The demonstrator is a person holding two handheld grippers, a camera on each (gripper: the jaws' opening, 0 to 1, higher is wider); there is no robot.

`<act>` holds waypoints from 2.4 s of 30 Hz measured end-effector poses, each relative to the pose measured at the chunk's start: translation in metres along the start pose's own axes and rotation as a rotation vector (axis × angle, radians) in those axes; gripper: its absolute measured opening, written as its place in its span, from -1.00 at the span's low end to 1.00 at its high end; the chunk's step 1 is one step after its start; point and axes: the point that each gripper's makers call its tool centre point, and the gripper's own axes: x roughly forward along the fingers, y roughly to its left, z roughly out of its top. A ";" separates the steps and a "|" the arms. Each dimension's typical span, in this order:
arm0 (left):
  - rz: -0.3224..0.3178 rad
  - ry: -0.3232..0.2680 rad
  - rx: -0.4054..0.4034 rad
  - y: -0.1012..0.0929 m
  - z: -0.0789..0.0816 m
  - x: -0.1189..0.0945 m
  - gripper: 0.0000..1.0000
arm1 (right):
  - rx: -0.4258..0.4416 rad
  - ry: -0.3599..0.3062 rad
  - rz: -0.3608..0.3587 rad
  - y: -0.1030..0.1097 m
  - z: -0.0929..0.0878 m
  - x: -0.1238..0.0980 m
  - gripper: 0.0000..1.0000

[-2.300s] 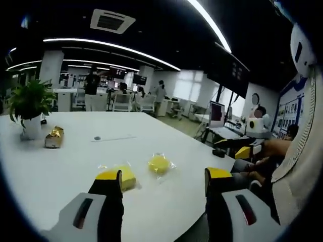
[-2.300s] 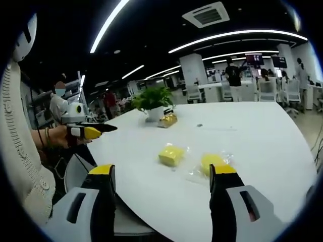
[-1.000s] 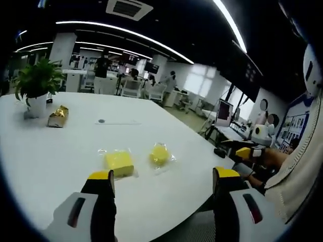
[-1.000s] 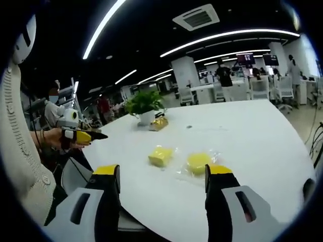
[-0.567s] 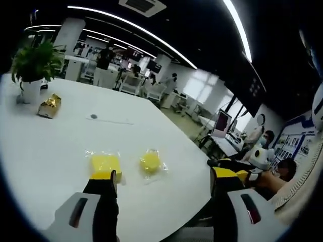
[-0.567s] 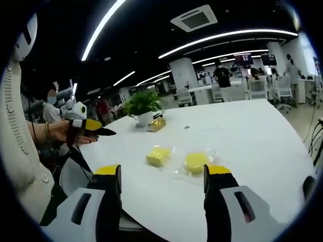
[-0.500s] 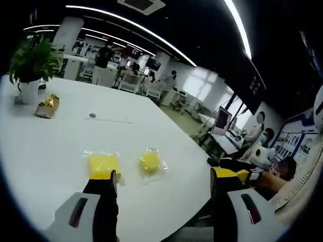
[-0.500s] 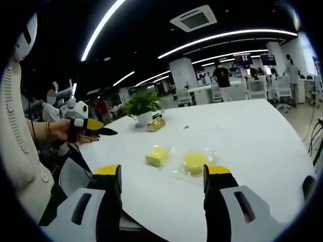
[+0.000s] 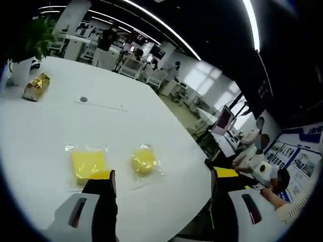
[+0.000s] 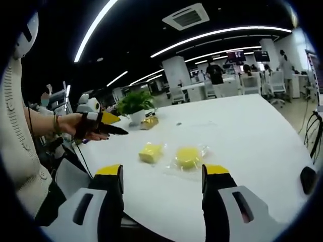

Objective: Compare the silicone blocks by pressing each to a similar depth, holding the contact briefly, and releasing to observe deformation and rebound differences across the visible hardness samples.

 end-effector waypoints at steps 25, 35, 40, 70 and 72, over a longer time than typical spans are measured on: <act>-0.025 0.133 -0.180 0.052 0.001 0.112 0.50 | 0.083 0.055 -0.091 -0.044 -0.014 0.006 0.11; -0.011 0.177 -0.216 0.072 -0.008 0.141 0.48 | 0.113 0.094 -0.100 -0.047 -0.026 0.011 0.10; -0.010 0.188 -0.228 0.079 -0.011 0.153 0.47 | 0.121 0.112 -0.103 -0.049 -0.030 0.013 0.09; -0.039 0.272 -0.404 0.099 -0.022 0.211 -0.32 | 0.171 0.162 -0.127 -0.063 -0.046 0.017 0.06; -0.031 0.257 -0.392 0.105 -0.020 0.214 -0.43 | 0.176 0.160 -0.128 -0.063 -0.045 0.018 0.06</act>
